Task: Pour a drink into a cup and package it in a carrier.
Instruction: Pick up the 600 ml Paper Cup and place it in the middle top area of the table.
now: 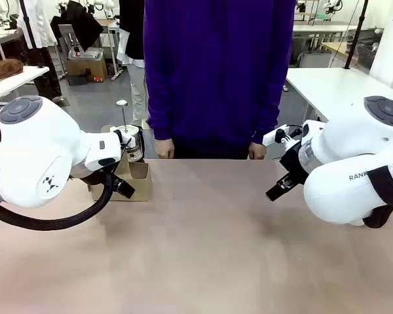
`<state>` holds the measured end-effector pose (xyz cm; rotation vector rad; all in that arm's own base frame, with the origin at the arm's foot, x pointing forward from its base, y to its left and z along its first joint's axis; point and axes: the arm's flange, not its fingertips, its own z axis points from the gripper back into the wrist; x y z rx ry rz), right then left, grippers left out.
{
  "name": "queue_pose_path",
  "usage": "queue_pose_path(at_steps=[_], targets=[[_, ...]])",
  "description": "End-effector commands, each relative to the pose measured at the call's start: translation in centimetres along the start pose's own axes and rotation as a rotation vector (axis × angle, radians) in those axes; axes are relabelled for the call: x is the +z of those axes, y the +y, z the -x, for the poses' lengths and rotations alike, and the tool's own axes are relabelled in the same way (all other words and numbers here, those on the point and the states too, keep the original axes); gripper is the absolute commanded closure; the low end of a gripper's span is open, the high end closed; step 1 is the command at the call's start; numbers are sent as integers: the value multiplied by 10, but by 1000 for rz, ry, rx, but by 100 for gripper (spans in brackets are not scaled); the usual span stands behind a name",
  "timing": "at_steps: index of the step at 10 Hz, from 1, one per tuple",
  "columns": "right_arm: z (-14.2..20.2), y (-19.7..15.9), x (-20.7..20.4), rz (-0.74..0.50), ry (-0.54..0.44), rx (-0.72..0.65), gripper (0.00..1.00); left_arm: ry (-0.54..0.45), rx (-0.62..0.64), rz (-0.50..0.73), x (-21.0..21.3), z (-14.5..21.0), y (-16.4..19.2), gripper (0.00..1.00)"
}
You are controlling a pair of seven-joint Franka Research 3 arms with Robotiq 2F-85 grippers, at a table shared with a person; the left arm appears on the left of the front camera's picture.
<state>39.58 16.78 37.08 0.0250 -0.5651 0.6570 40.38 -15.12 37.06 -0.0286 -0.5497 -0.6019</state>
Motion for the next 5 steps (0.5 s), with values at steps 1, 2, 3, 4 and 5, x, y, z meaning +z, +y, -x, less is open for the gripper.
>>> queue_pose_path(at_steps=[1,2,3,4,5], targets=[[0,0,0,0,0,0,0,0,0,0,0,0,0,0],[0,0,0,0,0,0,0,0,0,0,0,0,0,0],[0,0,0,0,0,0,0,0,0,0,0,0,0,0],[0,0,0,0,0,0,0,0,0,0,0,0,0,0],[0,0,0,0,0,0,0,0,0,0,0,0,0,0]])
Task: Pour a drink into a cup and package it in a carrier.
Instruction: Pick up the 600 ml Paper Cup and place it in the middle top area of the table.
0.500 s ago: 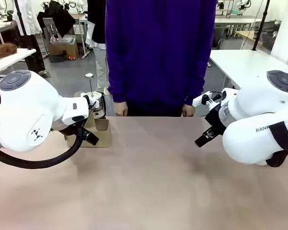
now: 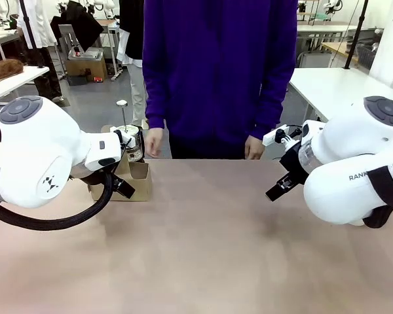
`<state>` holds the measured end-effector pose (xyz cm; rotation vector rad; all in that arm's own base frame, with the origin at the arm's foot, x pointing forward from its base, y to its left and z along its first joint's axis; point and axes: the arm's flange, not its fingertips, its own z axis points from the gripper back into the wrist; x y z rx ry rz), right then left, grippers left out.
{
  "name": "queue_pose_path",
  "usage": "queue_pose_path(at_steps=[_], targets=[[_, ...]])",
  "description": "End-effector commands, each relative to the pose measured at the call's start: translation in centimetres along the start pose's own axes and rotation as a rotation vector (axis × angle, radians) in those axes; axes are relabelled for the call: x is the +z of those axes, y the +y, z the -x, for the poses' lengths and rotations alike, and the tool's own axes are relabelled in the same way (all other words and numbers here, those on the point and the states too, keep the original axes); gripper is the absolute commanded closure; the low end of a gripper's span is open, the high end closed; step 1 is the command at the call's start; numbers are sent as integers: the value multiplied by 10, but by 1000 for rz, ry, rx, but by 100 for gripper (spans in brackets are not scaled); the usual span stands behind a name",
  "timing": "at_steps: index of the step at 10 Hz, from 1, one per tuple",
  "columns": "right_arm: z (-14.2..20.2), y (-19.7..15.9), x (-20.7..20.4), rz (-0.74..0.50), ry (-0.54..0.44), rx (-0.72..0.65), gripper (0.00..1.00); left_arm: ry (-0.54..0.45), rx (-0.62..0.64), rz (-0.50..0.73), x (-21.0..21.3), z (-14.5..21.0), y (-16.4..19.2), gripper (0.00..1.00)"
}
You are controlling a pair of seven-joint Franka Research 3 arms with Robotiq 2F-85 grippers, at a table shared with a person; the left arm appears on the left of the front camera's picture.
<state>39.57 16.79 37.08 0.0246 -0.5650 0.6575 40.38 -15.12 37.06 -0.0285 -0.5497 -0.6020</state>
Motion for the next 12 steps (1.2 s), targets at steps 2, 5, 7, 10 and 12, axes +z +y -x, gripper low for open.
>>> queue_pose_path(at_steps=[2,5,7,10,12], targets=[[0,0,0,0,0,-1,0,0,0,0,0,0,0,0],[-24,-18,16,1,3,3,0,0,0,0,0,0,0,0],[-69,-71,55,-46,10,-24,0,0,0,0,0,0,0,0],[-87,-182,120,-250,-38,29,0,0,0,0,0,0,0,0],[-47,-254,138,-415,-115,95,0,0,0,0,0,0,0,0]])
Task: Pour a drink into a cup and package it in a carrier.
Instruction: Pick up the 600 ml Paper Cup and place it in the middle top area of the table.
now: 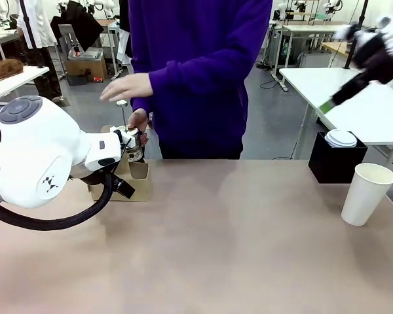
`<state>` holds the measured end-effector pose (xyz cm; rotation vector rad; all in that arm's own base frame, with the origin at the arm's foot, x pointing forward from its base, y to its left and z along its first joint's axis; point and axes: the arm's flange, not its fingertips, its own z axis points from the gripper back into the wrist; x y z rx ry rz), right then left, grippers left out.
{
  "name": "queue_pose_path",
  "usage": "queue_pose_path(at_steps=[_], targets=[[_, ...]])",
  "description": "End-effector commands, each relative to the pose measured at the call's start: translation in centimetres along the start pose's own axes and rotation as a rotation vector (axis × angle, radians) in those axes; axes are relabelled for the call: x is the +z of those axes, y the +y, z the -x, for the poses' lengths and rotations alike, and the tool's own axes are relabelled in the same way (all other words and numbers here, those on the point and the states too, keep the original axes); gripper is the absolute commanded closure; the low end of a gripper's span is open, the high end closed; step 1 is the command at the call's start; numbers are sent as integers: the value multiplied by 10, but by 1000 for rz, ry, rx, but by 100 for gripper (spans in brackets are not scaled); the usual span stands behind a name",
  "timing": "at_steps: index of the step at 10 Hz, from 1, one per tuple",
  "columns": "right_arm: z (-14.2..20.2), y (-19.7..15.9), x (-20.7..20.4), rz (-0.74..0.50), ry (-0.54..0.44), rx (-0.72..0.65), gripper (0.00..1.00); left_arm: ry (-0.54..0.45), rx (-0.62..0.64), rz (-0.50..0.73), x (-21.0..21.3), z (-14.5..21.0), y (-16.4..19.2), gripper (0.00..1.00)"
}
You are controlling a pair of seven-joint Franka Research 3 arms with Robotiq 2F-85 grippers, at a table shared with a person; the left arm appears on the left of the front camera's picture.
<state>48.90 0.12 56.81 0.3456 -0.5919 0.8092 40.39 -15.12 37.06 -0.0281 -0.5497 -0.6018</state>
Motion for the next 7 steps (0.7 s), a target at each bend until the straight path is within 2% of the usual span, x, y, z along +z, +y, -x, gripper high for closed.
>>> queue_pose_path(at_steps=[1,3,5,7], targets=[[55,-69,11,-177,-58,41,0,0,0,0,0,0,0,0],[127,-96,20,-234,-219,58,0,0,0,0,0,0,0,0],[200,-108,14,-268,-452,29,0,0,0,0,0,0,0,0],[253,-118,1,-281,-589,-4,0,0,0,0,0,0,0,0]])
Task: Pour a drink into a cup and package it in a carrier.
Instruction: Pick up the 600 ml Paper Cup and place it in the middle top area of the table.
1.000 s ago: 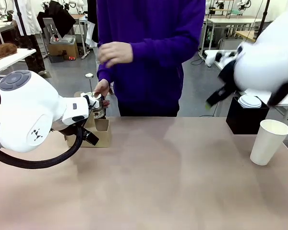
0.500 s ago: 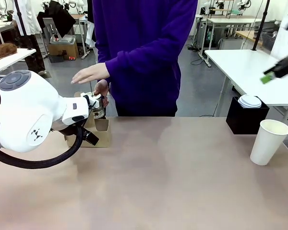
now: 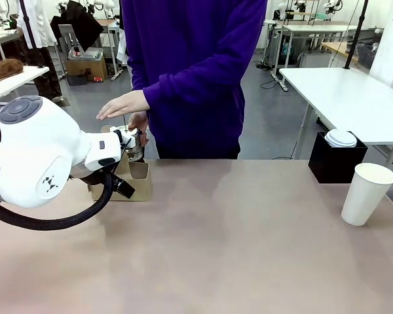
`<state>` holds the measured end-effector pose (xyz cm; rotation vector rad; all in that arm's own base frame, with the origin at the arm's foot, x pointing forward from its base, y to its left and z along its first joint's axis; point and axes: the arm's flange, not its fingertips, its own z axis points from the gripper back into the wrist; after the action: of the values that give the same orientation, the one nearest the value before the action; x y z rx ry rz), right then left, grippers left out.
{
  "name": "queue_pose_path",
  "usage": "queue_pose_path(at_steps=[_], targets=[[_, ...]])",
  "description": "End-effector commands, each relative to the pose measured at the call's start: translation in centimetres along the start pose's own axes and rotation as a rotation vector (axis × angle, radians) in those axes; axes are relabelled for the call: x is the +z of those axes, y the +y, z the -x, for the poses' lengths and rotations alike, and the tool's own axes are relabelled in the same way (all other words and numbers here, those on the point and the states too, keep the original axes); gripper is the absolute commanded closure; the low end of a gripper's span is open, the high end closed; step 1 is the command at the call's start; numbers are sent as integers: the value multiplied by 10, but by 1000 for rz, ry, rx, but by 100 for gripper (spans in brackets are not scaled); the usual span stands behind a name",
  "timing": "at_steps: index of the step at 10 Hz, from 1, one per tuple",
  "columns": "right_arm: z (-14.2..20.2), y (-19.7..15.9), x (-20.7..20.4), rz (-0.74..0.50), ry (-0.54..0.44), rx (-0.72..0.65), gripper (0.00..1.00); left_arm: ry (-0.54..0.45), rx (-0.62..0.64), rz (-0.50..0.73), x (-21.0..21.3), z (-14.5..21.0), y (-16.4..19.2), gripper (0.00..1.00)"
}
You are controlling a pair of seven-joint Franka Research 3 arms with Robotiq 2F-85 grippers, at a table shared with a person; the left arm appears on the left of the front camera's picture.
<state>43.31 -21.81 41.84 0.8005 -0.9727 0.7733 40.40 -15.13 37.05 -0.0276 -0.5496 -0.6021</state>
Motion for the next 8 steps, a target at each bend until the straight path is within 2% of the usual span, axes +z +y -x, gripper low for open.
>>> queue_pose_path(at_steps=[1,3,4,7,8], targets=[[25,-14,-1,-33,-111,16,0,0,0,1,0,0,0,0],[33,-16,0,-45,-188,27,0,0,0,1,0,0,0,0],[38,-8,6,-18,-106,-13,0,0,0,1,0,0,0,0],[38,-8,6,-18,-106,-13,0,0,0,1,0,0,0,0],[44,-12,3,-26,-135,-10,0,0,0,1,0,0,0,0]])
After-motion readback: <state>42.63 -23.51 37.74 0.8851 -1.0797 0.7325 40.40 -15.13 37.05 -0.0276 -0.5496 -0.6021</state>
